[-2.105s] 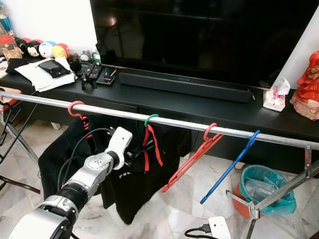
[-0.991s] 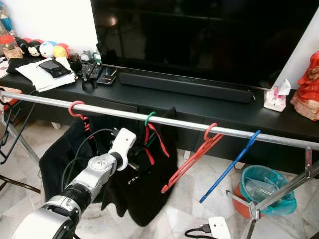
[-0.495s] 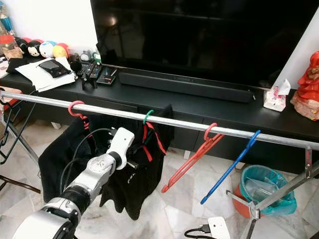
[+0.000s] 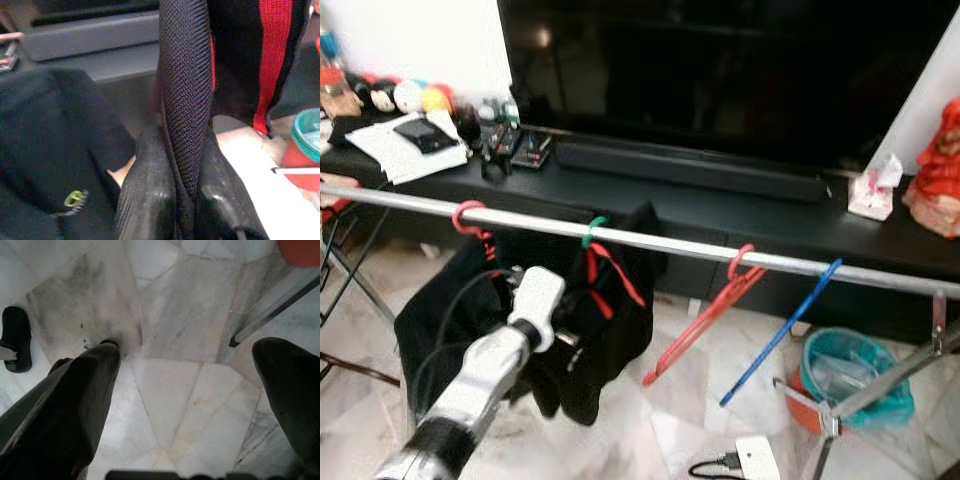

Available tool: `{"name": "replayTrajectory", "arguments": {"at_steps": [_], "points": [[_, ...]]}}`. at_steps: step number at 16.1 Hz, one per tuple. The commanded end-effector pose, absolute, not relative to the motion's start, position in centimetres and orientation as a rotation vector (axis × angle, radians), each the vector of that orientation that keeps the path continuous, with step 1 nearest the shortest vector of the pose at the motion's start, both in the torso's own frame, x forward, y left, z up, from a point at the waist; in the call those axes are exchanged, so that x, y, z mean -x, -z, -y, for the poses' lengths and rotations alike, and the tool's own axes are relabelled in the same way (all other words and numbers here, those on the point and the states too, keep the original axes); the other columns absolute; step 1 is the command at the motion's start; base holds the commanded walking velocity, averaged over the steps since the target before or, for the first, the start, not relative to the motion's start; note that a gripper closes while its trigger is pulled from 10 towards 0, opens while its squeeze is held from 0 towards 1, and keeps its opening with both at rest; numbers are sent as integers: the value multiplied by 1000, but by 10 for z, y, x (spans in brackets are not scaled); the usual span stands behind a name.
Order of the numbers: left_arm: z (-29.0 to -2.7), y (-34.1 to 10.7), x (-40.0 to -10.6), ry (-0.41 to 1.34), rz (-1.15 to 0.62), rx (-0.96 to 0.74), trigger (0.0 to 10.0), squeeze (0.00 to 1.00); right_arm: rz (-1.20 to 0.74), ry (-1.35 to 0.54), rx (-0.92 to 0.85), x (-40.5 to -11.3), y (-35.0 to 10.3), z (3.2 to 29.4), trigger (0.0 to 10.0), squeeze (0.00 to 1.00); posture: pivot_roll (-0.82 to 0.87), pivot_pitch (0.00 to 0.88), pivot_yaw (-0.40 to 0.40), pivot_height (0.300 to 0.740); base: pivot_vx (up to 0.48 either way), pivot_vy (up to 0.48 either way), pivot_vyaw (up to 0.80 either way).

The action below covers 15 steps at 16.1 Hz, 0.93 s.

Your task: Hang hanger

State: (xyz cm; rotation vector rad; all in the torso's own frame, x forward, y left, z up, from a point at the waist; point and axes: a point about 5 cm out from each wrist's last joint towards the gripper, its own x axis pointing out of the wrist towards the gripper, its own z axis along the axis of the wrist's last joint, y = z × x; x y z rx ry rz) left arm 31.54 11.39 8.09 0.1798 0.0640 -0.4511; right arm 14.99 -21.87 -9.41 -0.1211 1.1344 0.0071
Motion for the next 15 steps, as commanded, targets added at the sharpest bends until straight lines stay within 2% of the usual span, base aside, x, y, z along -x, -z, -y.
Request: {"name": "replayTrajectory", "arguments": {"at_steps": [1, 7, 9, 15], "points": [[-117, -109, -319, 431, 54, -156, 10000, 0, -1129, 8, 115, -150, 94, 221, 10000, 0, 101, 0, -59, 732, 0, 0, 0], [-145, -103, -287, 388, 21, -216, 10000, 0, -1131, 6, 115, -149, 94, 221, 10000, 0, 107, 0, -53, 732, 0, 0, 0], [-168, -95, -278, 319, -26, -236, 10000, 0, -1132, 5, 117, -149, 94, 222, 10000, 0, 112, 0, -51, 732, 0, 0, 0], [-200, -69, -268, 159, -138, -231, 10000, 0, -1133, 12, 119, -148, 94, 223, 10000, 0, 106, 0, -46, 732, 0, 0, 0]]}}
